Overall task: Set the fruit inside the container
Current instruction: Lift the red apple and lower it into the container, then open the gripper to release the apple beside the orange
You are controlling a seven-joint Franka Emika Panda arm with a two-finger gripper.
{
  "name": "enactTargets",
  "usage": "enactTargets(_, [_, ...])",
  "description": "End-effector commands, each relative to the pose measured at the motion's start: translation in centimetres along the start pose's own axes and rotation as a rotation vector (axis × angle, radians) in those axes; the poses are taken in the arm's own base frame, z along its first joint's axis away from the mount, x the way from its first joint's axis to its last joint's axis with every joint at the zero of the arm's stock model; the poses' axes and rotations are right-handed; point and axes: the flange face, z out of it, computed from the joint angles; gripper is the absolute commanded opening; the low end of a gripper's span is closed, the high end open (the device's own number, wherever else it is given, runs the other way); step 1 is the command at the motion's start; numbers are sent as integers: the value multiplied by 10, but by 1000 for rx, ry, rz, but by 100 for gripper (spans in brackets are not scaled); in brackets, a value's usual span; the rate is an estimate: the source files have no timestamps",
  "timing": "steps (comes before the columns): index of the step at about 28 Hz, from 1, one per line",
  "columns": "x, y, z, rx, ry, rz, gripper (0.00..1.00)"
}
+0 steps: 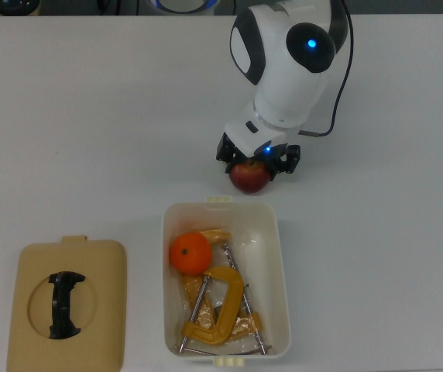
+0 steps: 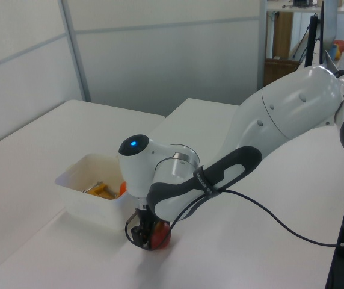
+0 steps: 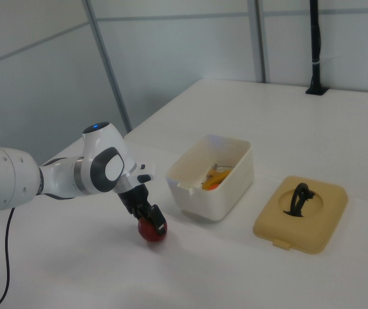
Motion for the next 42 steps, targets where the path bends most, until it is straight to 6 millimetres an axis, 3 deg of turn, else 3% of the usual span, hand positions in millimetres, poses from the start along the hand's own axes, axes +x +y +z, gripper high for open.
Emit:
enactTargets(1, [2,8,-45,27,68,41,0])
enactTargets(4, [10,20,-80,56,118,94,0])
enactTargets(9, [36,45,-117,91,188,211,0])
enactTargets(14, [51,62,-137,124,225,265,0])
enactTargets(15, [59,74,-146,148,235,303,0])
enactTargets(19, [73,93,-147,178,256,393,0])
enactTargets(23, [86,94,-141,213,342,467,0])
enactTargets(26, [96,94,-114,190,380,526,12])
enactTargets(28, [100,89,-107,173,393,542,29])
enactTargets(29, [103,85,-101,156,401,556,72])
enactTargets(30, [105,84,-98,150,405,567,100])
enactTargets(37, [104,80,-96,136,415,613,100])
enactTargets(42, [99,90,-123,146,424,595,100])
